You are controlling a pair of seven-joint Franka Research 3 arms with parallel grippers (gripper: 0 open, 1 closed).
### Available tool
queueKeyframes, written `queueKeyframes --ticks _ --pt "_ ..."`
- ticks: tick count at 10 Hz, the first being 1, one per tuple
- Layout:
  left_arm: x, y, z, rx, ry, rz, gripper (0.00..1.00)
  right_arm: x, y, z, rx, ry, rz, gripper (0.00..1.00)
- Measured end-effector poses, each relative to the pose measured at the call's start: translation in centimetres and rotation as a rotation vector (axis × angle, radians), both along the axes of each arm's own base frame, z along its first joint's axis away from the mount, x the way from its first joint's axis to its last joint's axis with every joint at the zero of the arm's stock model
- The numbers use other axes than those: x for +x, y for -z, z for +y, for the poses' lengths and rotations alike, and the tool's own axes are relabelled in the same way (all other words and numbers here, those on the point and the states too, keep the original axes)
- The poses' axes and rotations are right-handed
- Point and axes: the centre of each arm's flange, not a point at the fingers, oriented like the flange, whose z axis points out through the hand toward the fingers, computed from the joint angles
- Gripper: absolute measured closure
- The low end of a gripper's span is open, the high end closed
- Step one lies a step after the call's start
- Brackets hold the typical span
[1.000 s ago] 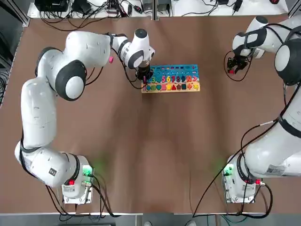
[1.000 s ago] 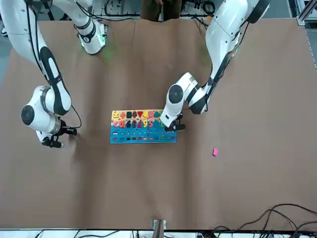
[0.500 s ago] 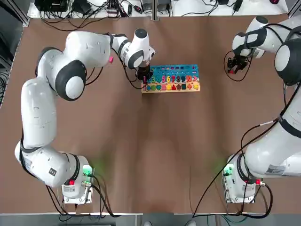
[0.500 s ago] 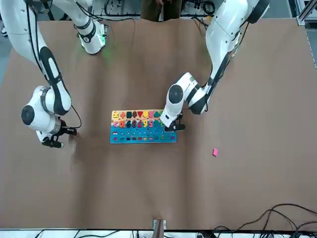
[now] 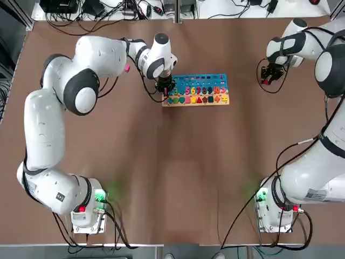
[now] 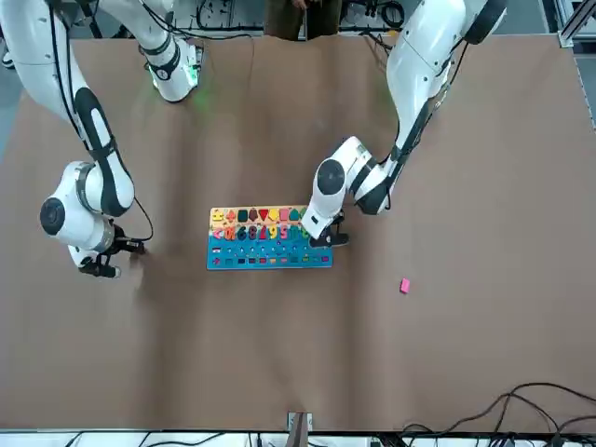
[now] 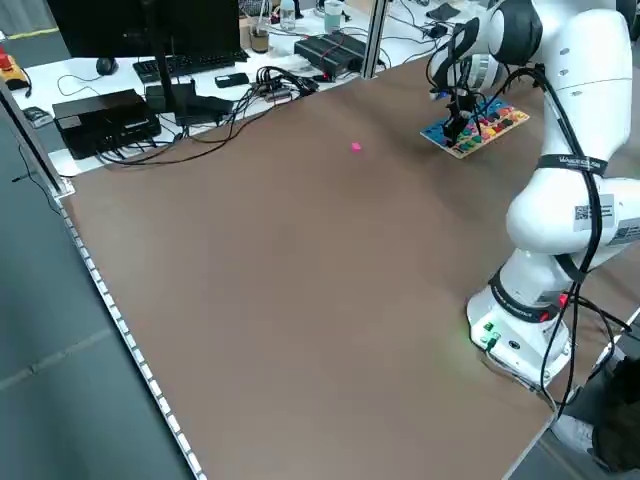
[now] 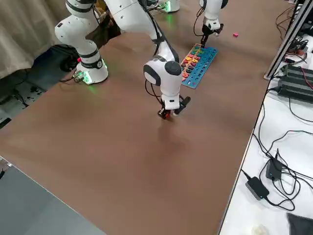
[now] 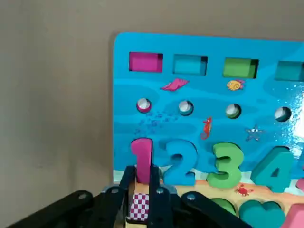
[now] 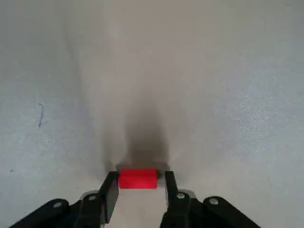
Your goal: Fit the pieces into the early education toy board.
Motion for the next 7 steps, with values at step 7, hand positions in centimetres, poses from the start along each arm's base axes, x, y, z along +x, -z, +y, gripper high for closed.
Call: queueKeyframes --ticks 7 --pt "0.2 -1.3 0.3 0.021 -0.002 0.008 0.63 0.0 0.0 0.0 0.001 0.003 0.003 0.64"
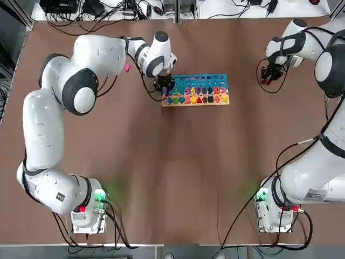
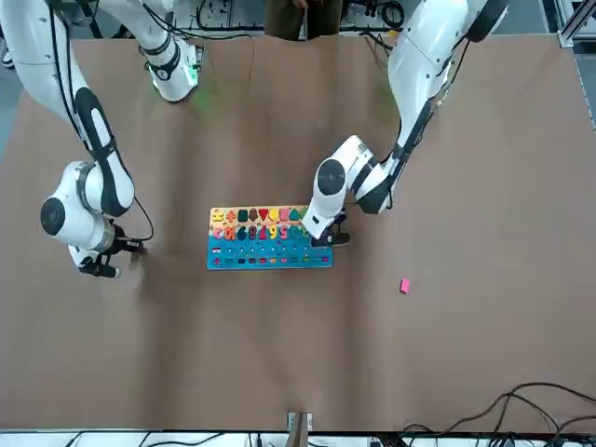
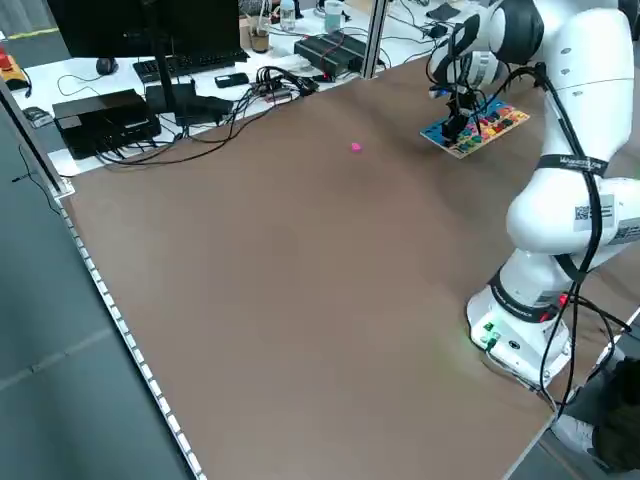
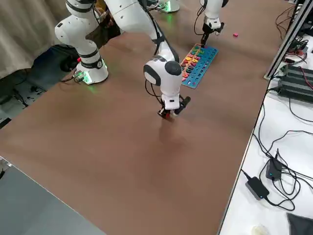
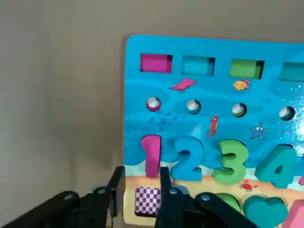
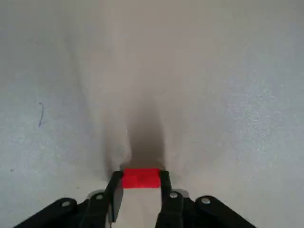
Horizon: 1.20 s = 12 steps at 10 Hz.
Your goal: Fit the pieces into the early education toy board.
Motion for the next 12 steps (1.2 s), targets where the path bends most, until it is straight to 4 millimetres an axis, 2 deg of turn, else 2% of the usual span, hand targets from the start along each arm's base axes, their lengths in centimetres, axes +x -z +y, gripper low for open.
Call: queueKeyframes --ticks 2,4,5,7,9,10,12 --pt "0.5 -2.0 0.4 0.008 -0.006 -0.009 0.63 0.0 0.0 0.1 0.002 -0.001 0.004 0.64" --pt "2.5 -5.0 2.3 0.002 -0.019 -0.036 0.64 0.4 -0.4 0.6 0.004 -0.011 0.003 0.64" --pt "3.7 -6.1 3.8 0.002 -0.017 -0.043 0.64 0.8 -1.0 1.0 0.007 -0.019 0.010 0.64" --pt "6.8 -7.8 7.1 -0.008 -0.020 -0.062 0.64 2.3 -4.3 2.6 0.017 -0.017 0.025 0.64" --pt "10.7 -9.5 11.6 -0.025 -0.010 -0.093 0.64 3.6 -8.3 5.8 0.019 -0.002 0.019 0.64" --pt "12.5 -10.1 14.3 -0.029 0.004 -0.104 0.64 3.9 -9.0 7.9 0.020 0.005 0.015 0.64" --pt "15.0 -10.4 19.2 -0.032 0.057 -0.112 0.64 3.7 -9.0 12.5 0.023 0.031 0.021 0.64"
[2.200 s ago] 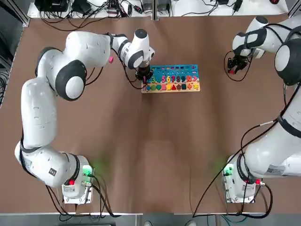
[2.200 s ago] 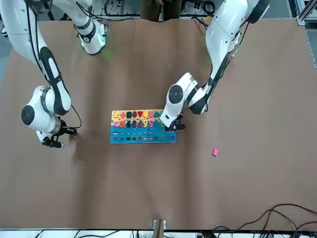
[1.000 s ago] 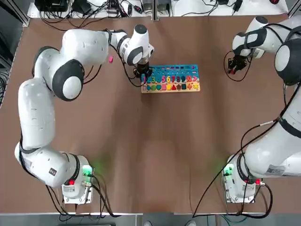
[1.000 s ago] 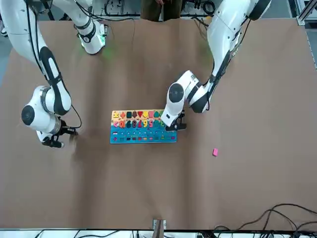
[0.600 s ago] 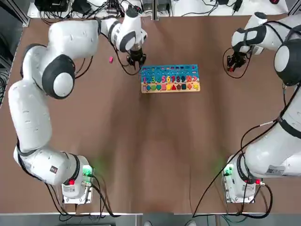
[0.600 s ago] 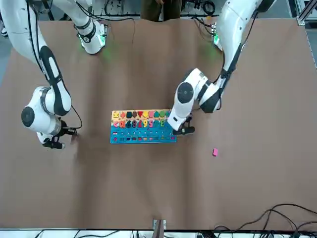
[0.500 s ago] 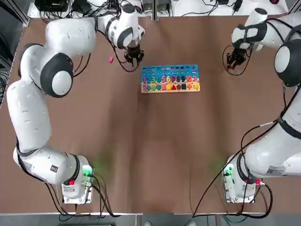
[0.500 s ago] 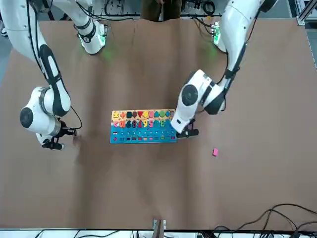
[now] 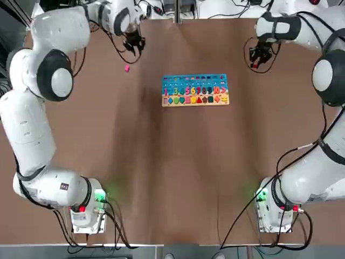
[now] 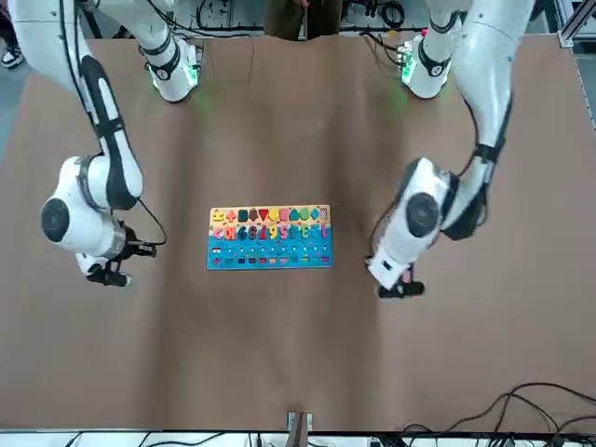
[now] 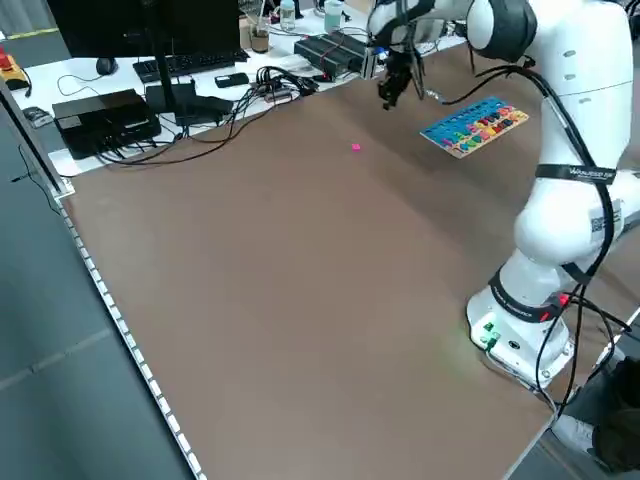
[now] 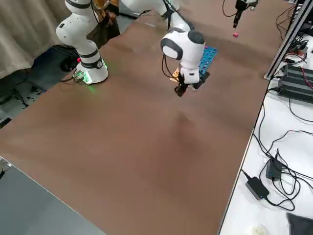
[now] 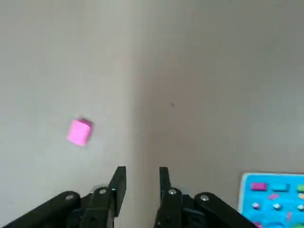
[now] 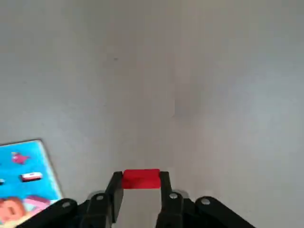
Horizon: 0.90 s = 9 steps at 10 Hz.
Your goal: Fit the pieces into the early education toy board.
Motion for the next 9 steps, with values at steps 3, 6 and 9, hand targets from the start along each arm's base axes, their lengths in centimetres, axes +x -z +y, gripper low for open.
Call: queueKeyframes --ticks 3,6,9 --pt "1.8 2.0 5.3 0.003 0.113 0.024 0.64 -0.7 0.1 5.8 0.023 0.017 0.010 0.64" --pt "2.1 5.0 7.0 0.000 0.163 0.063 0.61 -1.1 0.6 8.8 0.043 -0.004 0.000 0.64" --pt "2.3 6.6 7.2 -0.010 0.188 0.063 0.60 -1.3 3.4 11.3 0.052 -0.022 -0.020 0.64"
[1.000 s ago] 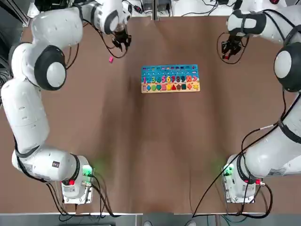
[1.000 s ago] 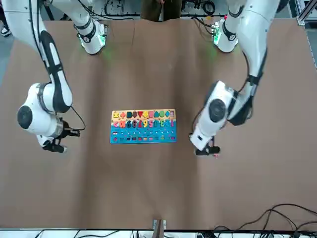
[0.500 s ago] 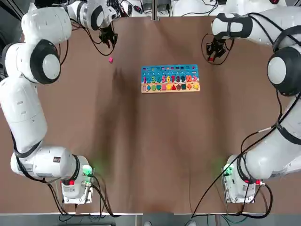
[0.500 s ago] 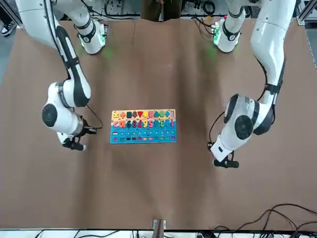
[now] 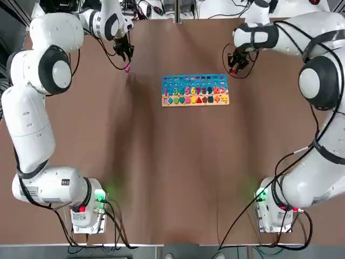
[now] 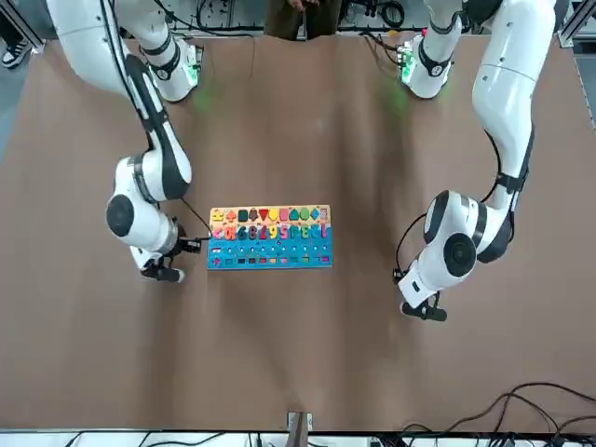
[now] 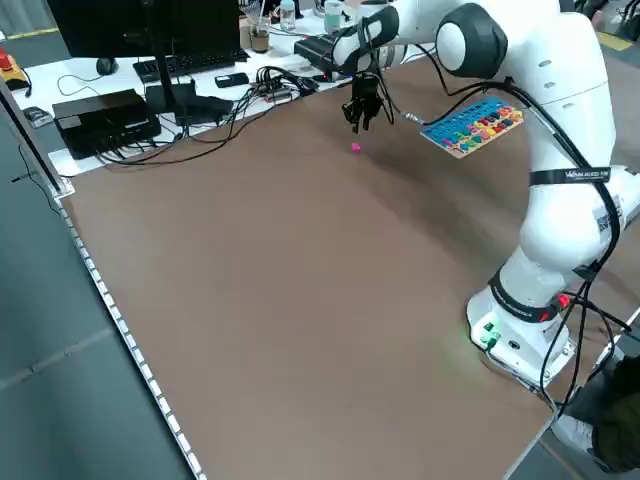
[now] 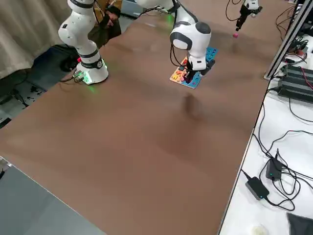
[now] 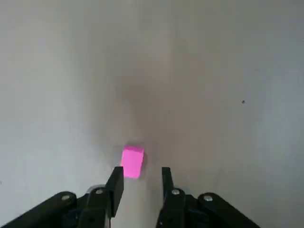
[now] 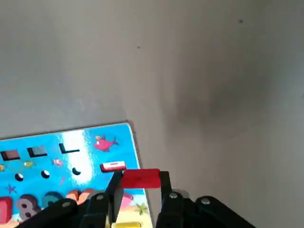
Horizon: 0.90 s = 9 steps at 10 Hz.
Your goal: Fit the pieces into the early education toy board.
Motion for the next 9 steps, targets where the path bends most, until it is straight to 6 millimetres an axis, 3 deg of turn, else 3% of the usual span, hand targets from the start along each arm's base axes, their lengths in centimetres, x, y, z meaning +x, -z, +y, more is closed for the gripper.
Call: queueKeyframes --ticks 3,6,9 --pt "0.1 1.1 1.5 -0.002 0.004 0.013 0.60 -0.4 2.6 1.5 0.002 -0.010 -0.005 0.64" --pt "-0.6 3.0 1.3 -0.014 0.011 0.004 0.56 -0.7 3.3 2.3 -0.003 -0.001 0.003 0.64" --pt "-0.9 3.3 1.3 -0.014 0.013 0.010 0.56 -1.1 4.0 3.6 -0.008 0.004 0.007 0.64"
